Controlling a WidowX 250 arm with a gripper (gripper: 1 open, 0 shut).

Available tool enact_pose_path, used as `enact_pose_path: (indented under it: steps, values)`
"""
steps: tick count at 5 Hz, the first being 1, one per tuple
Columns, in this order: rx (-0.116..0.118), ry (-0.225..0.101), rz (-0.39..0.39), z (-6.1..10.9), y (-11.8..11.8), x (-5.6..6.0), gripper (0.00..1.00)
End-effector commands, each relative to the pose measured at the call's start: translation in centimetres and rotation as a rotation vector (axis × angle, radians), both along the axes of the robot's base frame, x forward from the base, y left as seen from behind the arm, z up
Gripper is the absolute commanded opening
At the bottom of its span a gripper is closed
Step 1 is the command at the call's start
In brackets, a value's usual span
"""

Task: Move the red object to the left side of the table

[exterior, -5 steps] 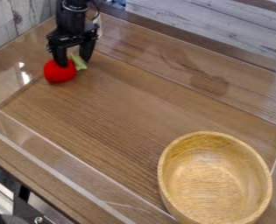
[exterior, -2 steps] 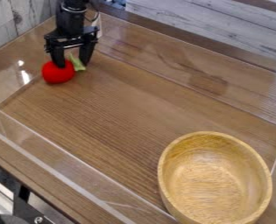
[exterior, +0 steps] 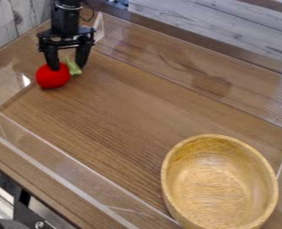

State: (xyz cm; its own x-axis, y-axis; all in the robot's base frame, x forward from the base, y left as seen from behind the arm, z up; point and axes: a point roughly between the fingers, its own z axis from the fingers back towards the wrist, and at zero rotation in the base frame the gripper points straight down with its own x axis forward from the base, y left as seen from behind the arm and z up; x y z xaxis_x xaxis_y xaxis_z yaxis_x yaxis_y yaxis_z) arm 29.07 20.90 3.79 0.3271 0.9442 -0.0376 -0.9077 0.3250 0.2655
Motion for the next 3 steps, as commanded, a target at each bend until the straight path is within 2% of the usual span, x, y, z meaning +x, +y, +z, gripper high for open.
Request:
enact_pose_path:
  steps: [1,3]
  values:
    - [0.014,-0.031,0.056,1.9,1.0,0.3,1.00]
    - [-0.075,-0.080,0.059,6.1,-0.8,0.3,1.00]
